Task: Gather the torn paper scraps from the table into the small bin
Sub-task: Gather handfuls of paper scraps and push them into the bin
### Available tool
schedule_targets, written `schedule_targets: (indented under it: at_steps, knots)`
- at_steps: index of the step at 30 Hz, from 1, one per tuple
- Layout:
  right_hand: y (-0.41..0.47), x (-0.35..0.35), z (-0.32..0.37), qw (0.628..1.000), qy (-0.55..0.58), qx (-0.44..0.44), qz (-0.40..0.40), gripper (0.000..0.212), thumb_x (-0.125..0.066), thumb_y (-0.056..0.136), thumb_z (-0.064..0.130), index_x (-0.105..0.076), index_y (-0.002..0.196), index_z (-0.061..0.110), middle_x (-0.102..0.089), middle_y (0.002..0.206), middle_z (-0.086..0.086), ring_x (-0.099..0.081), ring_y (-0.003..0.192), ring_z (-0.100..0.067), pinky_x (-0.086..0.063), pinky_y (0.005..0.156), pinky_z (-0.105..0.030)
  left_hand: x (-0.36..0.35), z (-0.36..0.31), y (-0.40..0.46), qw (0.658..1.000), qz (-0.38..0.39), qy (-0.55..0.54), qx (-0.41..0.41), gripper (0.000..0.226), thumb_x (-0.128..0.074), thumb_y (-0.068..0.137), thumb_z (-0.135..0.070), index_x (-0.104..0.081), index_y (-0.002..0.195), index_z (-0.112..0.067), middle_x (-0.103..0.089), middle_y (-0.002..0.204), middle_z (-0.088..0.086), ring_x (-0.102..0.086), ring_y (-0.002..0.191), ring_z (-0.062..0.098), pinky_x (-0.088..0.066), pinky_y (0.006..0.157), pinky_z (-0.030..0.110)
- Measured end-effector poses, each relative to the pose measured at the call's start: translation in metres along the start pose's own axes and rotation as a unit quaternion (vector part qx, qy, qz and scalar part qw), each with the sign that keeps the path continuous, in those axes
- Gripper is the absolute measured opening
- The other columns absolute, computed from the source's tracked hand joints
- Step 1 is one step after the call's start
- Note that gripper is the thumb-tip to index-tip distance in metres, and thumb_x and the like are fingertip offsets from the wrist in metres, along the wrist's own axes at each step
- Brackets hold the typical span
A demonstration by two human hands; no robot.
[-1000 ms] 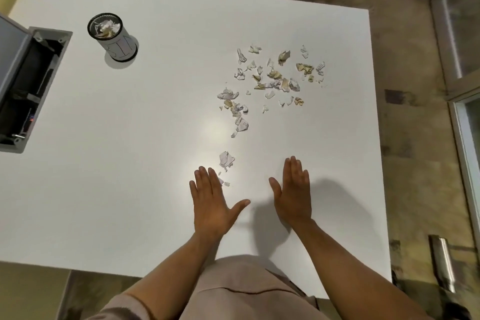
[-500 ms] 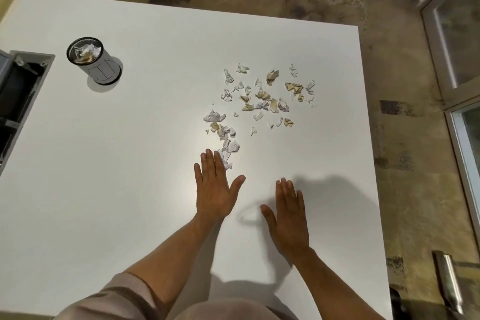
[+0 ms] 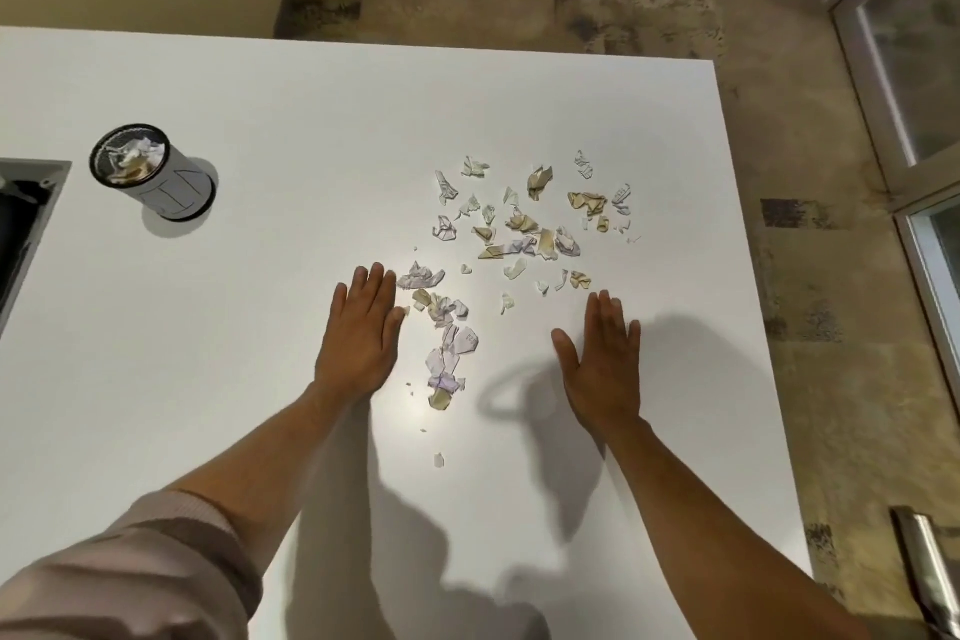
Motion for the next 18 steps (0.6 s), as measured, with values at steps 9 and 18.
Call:
schedule_targets:
  at_steps: [9, 18]
  knots:
    - [0.031, 0.010, 0.011, 0.977, 0.181, 0.029, -0.110, 0.064, -0.032, 0.099, 0.055, -0.040, 0.146, 0.012, -0.039, 0.153, -0.005, -0.030, 0.144, -0.017, -0.026, 0.118, -0.039, -0.006, 0.006, 0.003, 1.000, -0.015, 0.011, -0.008, 0.056, -0.020, 0.102, -0.035, -0.031, 0.151, -0.009, -0.023, 0.161, 0.007, -0.011, 0.151, 0.022, -0.006, 0.123, 0.044]
    - [0.080, -0.004, 0.042, 0.988, 0.054, 0.145, -0.017, 0.061, -0.022, 0.101, 0.051, -0.027, 0.151, 0.017, -0.026, 0.159, -0.001, -0.013, 0.149, -0.014, -0.004, 0.122, -0.039, -0.009, 0.009, 0.003, 1.000, -0.013, 0.023, -0.014, 0.056, -0.019, 0.103, -0.036, -0.030, 0.152, -0.010, -0.021, 0.161, 0.007, -0.008, 0.152, 0.020, -0.004, 0.123, 0.042]
Point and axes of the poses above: each hand's wrist, its own y-axis towards the middle knuckle, its own x-axis out of the back of the hand, z = x × y, the point moved 5 cm from there along y, towards the middle knuckle
